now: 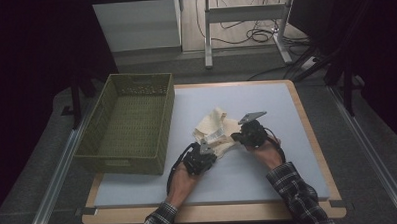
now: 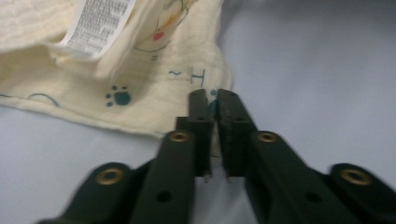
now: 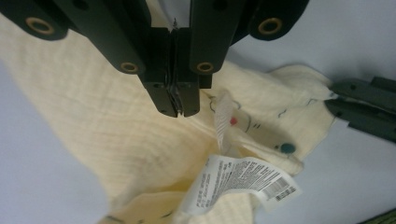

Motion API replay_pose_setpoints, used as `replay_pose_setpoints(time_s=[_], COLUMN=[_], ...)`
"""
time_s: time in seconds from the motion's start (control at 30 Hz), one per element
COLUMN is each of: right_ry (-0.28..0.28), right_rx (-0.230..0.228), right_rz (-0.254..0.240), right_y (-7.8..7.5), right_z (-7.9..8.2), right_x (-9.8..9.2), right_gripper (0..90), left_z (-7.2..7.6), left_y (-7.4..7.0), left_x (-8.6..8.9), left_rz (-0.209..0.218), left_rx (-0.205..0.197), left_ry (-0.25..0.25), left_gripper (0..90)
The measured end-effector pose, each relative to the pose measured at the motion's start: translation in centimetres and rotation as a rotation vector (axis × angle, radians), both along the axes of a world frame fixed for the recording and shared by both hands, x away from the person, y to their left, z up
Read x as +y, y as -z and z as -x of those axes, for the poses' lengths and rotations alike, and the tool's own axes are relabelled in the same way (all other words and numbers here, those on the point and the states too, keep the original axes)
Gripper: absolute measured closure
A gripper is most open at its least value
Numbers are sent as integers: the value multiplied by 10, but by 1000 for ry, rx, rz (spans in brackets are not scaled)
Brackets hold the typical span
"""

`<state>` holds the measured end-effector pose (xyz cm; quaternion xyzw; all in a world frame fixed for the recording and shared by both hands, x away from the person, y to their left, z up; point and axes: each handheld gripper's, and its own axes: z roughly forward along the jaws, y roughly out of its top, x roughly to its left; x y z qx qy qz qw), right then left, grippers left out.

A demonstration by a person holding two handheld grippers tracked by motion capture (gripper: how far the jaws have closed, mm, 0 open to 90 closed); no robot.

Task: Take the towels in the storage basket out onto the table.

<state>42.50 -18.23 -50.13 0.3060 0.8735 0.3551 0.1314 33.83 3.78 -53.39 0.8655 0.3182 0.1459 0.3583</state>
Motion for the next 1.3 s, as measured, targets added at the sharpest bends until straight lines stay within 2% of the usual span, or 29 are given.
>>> replay_pose_setpoints(time_s=[0.17, 0.27, 0.3, 0.4, 0.47, 0.53, 0.57, 0.63, 0.73, 0.83, 0.97, 1.17, 1.3], right_ry=[61, 103, 103, 141, 186, 222, 242, 264, 291, 295, 274, 198, 135], right_rx=[-34, -54, -54, -63, -53, -37, -21, 7, 28, 16, 0, -1, 25], right_rz=[-27, -28, -28, -28, -23, -11, -2, 1, -2, -25, -42, -70, -103], right_y=[-22, -37, -37, -48, -51, -48, -42, -30, -15, -15, -24, -33, -33], right_z=[3, 5, 5, 8, 9, 7, 5, 2, 4, 10, 19, 34, 43], right_x=[-26, -49, -49, -69, -83, -94, -101, -110, -122, -131, -136, -124, -107], right_gripper=[883, 882, 882, 881, 879, 877, 872, 819, 720, 675, 654, 646, 646], left_z=[6, 13, 16, 27, 34, 38, 38, 38, 32, 25, 12, -19, -38], left_y=[-5, -10, -11, -15, -15, -11, -9, -6, -10, -20, -31, -35, -33], left_x=[11, 18, 20, 26, 29, 30, 30, 29, 29, 26, 19, 1, -17], left_rz=[28, 35, 34, 37, 37, 36, 43, 42, 71, 72, 74, 71, 48], left_rx=[23, 28, 28, 42, 58, 96, 108, 98, 86, 49, 11, 9, 12], left_ry=[1, 7, 8, 26, 38, 69, 76, 69, 47, 25, 11, 9, 12], left_gripper=[880, 878, 878, 876, 874, 865, 828, 689, 560, 475, 432, 428, 443])
